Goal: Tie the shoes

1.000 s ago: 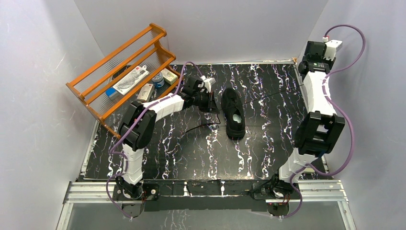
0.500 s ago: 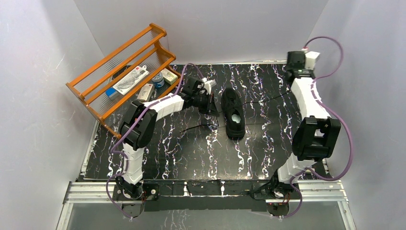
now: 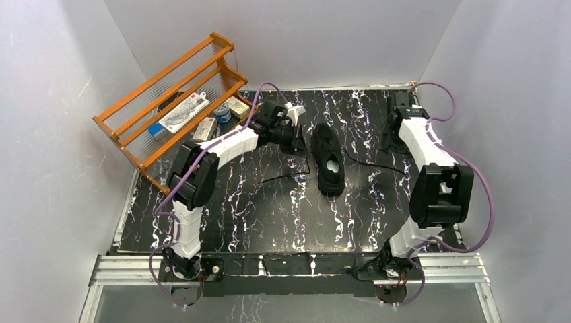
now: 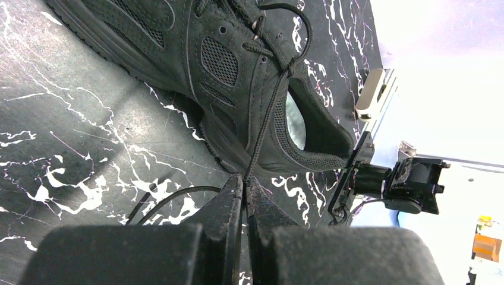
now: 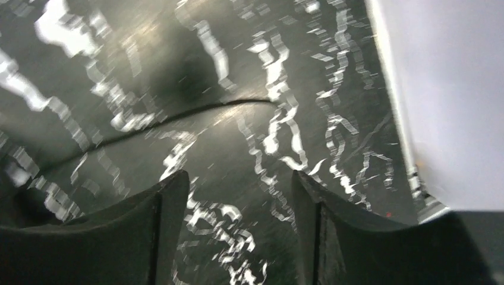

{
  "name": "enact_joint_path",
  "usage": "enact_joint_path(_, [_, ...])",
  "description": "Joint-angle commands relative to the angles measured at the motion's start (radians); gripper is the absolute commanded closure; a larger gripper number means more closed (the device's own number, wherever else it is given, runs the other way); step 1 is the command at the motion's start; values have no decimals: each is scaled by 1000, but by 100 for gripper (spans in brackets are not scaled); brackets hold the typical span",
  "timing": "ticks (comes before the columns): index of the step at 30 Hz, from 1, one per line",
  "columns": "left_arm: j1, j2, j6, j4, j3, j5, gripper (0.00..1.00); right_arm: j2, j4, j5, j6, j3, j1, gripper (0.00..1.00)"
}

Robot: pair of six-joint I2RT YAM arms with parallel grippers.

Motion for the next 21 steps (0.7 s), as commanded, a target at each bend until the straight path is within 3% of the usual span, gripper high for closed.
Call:
enact_joint_path(1, [5, -39, 10, -37, -5, 30, 100, -100, -46, -298, -93, 19, 105, 26])
enact_joint_path(5, [5, -33, 39, -78, 8, 23, 100, -173, 72, -718, -185, -57, 181, 26])
enact_joint_path(8, [5, -27, 40, -81, 18, 27, 100, -156, 82, -810, -205, -91, 219, 29])
enact_joint_path(13, [5, -27, 36, -88, 32, 26, 100, -94, 124, -780, -184, -109, 270, 34])
enact_joint_path(21, [3, -39, -1, -87, 53, 36, 100, 26, 184, -606, -162, -110, 348, 42])
